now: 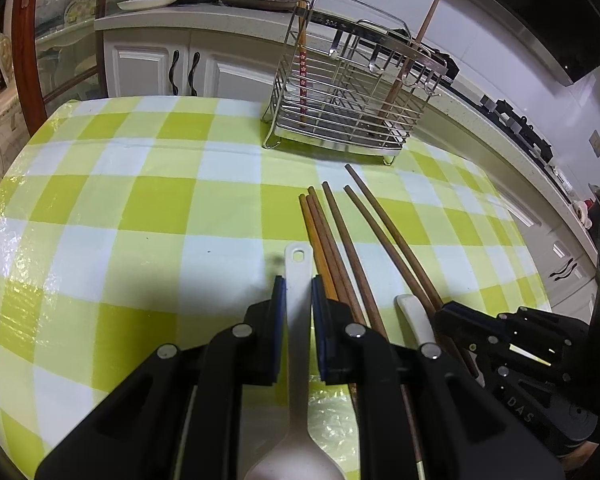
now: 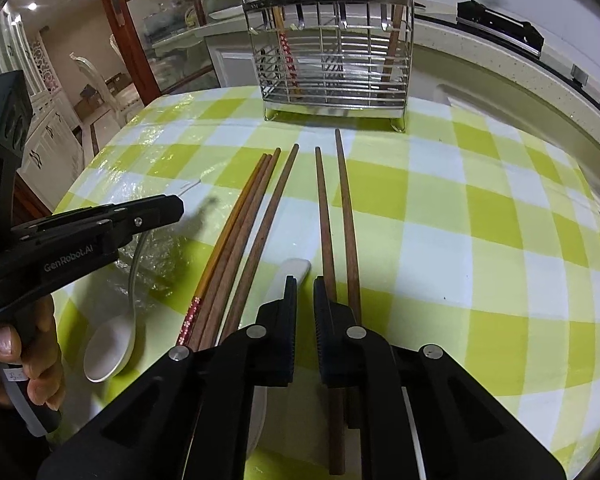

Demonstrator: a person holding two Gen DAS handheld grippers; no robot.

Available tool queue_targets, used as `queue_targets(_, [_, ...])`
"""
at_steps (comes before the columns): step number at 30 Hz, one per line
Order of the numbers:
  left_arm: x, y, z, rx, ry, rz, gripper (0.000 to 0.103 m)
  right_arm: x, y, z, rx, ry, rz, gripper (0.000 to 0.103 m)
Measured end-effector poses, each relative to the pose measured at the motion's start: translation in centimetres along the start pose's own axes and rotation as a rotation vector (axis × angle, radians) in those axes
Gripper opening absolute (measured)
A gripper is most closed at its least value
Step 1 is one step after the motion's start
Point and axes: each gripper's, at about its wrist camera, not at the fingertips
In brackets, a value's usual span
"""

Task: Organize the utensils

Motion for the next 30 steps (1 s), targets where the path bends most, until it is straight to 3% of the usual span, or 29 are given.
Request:
queue_targets(4, [0.0,-0.1,0.0,0.0,0.001,0.003,0.013,0.0,0.1,0.0,0.02,-0.019,0.008,0.015])
queue_targets(6, [0.0,-0.1,0.0,0.002,0.001,0.004,0.013,-0.1,0.0,-0.1,-0.002,-0.032,0.017,0.024])
queue_targets(8, [0.0,-0.2,0.2,0.005,0.001,0.006,0.013,0.1,0.1,0.1,-0.023,-0.033,0.014,0.048])
queue_targets(9, [0.0,-0.3,0.3,0.005,0.002,0.006,0.013,0.1,0.3,0.3,-0.031,-0.032,0.006,0.049])
queue_targets(12, [0.0,-0.4,0.6,0.005,0.008,0.009,0.013,0.1,0.3,0.7,-0.031,-0.027,0.01,0.049])
queue_targets(14, [0.0,-0.3,0.7,0.007,0.011,0.009,0.013,0.0,0.0,0.8,-0.022,-0.036,0.025,0.036])
queue_targets(30, [0.0,-0.6,1.4,0.018,0.018,0.013,0.013,-1.1,-2.4,1.0,0.019,-0.036,0.081,0.033])
Point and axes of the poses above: each gripper's, at about its wrist camera, not at the fingertips, and y roughly against the way its jaws point, z to its left, x to its underside, and after that the axes turned 12 degrees about z, right-handed
